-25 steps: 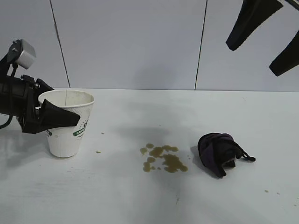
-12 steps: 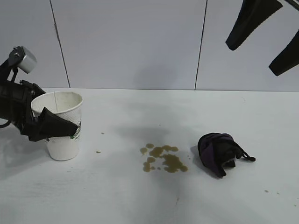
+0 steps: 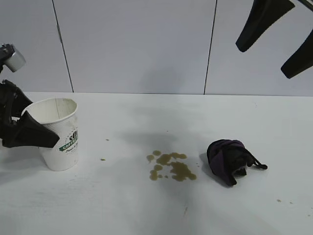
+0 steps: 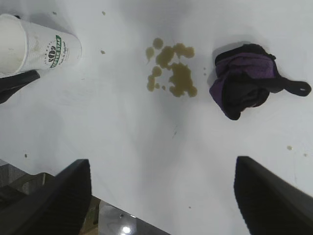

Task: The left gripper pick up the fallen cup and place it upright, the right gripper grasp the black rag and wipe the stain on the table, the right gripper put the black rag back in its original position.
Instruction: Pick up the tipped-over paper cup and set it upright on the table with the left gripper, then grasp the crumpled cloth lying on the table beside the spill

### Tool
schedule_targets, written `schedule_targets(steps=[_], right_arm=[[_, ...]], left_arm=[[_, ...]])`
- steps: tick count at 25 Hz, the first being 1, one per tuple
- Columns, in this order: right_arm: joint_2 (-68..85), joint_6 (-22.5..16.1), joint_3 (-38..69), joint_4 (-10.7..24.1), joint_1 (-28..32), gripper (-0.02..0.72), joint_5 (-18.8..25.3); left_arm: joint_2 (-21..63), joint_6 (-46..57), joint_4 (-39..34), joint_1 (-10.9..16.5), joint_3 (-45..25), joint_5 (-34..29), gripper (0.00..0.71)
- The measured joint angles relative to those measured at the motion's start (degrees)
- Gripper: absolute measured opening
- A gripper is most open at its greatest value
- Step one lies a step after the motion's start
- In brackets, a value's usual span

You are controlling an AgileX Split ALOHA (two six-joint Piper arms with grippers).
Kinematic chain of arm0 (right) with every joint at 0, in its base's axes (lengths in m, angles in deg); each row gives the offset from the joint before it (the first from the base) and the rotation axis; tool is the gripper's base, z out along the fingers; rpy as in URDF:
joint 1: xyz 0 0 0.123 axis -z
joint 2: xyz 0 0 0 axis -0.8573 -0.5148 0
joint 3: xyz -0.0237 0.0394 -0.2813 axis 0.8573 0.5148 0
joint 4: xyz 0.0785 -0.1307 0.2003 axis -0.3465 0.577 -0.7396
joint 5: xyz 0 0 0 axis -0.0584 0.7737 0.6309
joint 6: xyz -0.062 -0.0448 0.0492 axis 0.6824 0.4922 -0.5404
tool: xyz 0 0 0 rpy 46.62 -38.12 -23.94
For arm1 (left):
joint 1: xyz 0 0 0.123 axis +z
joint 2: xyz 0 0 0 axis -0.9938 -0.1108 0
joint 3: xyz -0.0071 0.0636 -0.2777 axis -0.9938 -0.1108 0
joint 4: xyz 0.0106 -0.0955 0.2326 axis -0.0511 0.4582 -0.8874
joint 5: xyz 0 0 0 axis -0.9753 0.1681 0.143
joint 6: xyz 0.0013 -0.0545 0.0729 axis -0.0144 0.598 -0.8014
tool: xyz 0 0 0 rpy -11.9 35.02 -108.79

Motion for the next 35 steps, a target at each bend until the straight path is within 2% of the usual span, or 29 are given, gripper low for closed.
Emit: schedule_targets(steps=[4,10,12,14,18,21,23,27,30,35], right_arm=[[0.0,0.0,0.0,0.0,0.0,0.557,-0.02],[0.0,0.0,0.0,0.0,0.0,0.557,-0.02],[0.0,0.0,0.0,0.0,0.0,0.557,-0.02],[0.0,0.0,0.0,0.0,0.0,0.557,-0.06],[0.0,0.51,0.0,0.0,0.0,0.557,-0.12],[0.0,0.76,0.0,0.0,0.0,0.557,-0.12],[0.0,0.95,0.0,0.0,0.0,0.557,-0.14],[0.0,1.36,0.0,0.0,0.0,0.557,-0.19],[0.0,1.8,0.0,0.0,0.0,0.557,-0.19],[0.0,1.97,0.0,0.0,0.0,0.557,-0.19]], left_arm=[[4.61,21.98,-14.65,0.0,0.0,6.73,0.693],[17.84,56.87,-46.52,0.11,-0.06,14.38,0.626],[23.13,66.22,-56.27,0.95,-0.23,18.44,0.586],[28.02,73.0,-61.1,3.48,-0.35,25.21,0.529],[38.34,82.02,-62.48,10.0,-0.35,37.64,0.452],[46.5,86.09,-60.76,13.55,-0.35,40.32,0.428],[52.33,87.17,-58.99,14.9,-0.35,40.2,0.423],[65.68,87.7,-56.25,15.28,-0.35,35.56,0.421],[76.69,87.75,-54.54,15.28,-0.35,29.27,0.42],[90.63,87.75,-54.01,15.32,0.25,12.95,0.418]])
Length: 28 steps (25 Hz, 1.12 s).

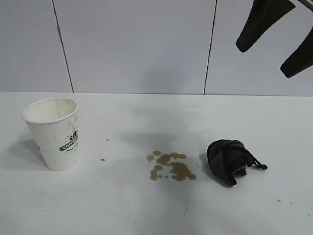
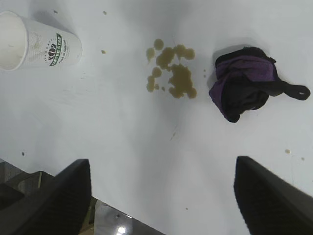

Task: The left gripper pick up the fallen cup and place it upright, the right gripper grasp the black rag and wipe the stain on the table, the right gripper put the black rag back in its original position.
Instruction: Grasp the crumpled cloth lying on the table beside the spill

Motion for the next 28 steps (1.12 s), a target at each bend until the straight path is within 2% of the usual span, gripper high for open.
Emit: schedule_targets(steps=[4,8,12,16,18,24,28], right_arm=[[0.0,0.04,0.0,0.0,0.0,0.557,0.05],[0.0,0.04,0.0,0.0,0.0,0.557,0.17],[0.0,0.04,0.0,0.0,0.0,0.557,0.23],[0.0,0.04,0.0,0.0,0.0,0.557,0.31],[0.0,0.04,0.0,0.0,0.0,0.557,0.31],[0.0,0.04,0.0,0.05,0.0,0.557,0.48],[0.0,0.11,0.0,0.05,0.0,0.557,0.54]], left_arm=[[6.15,-0.05,2.65,-0.39,0.66,-15.22,0.377],[7.42,0.18,5.3,-4.01,0.66,-30.73,0.36],[7.57,4.64,6.07,-8.1,-1.16,-40.25,0.36],[7.57,6.5,6.07,-11.97,-7.35,-44.47,0.359],[7.77,6.65,5.84,-13.25,-11.21,-44.19,0.358],[13.95,6.72,2.36,-13.64,-20.95,-41.36,0.356],[17.0,7.32,-0.35,-13.64,-23.49,-40.17,0.356]])
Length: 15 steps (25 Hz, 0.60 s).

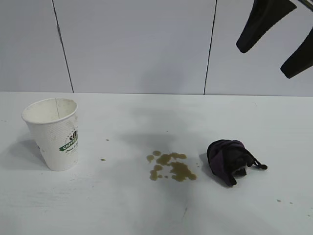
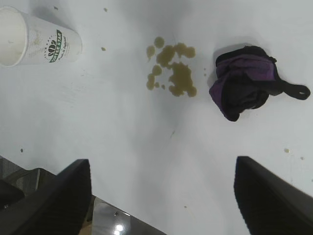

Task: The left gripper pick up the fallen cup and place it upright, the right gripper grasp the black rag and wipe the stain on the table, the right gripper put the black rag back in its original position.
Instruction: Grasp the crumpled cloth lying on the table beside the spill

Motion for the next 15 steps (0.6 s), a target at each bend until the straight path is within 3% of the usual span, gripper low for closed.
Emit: schedule_targets(steps=[4,10,15], right_arm=[[0.0,1.8,0.0,0.43,0.0,0.557,1.22],[-1.1,3.77,0.0,7.66,0.0,0.557,2.21],[-7.62,3.94,-1.23,9.95,-1.2,0.557,1.13]], left_arm=[[0.07,2.38,-2.49,0.0,-0.11,0.42,0.356],[0.07,3.67,-3.64,0.0,-0.13,0.79,0.356],[0.07,3.72,-3.76,0.0,-0.13,0.86,0.356]])
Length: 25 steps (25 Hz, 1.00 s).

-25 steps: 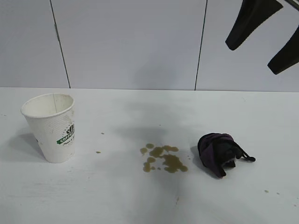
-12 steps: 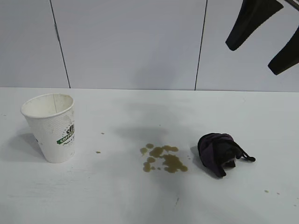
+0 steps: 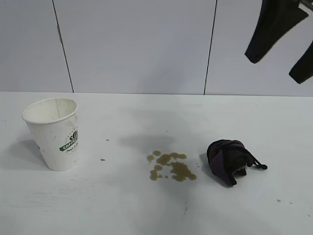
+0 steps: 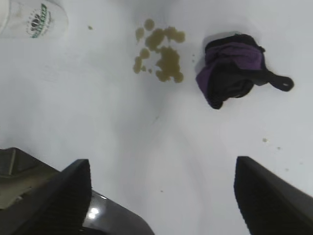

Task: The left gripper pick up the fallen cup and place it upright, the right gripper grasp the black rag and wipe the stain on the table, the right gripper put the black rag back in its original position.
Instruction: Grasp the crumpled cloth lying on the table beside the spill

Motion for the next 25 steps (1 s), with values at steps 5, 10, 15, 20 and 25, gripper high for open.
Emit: schedule_targets(steps=[5,10,15,20,25], right_arm=[[-8.44,-0.94,-5.1,5.41,-6.69,0.557,-2.95],[-16.66,-6.54,-8.14,12.47,-9.32,0.557,-5.17],[-22.32,-8.58,-8.14,13.21,-9.32,0.557,-8.63],[-24.87,-8.79,-8.14,13.21,-9.32,0.557,-11.99],[-26.26,-8.79,-7.32,12.7,-9.32,0.498,-14.88]], left_arm=[[0.0,0.13,0.0,0.0,0.0,0.0,0.356],[0.0,0.13,0.0,0.0,0.0,0.06,0.356],[0.0,0.13,0.0,0.0,0.0,0.25,0.354],[0.0,0.13,0.0,0.0,0.0,0.3,0.354],[0.0,0.32,0.0,0.0,0.0,0.3,0.354]])
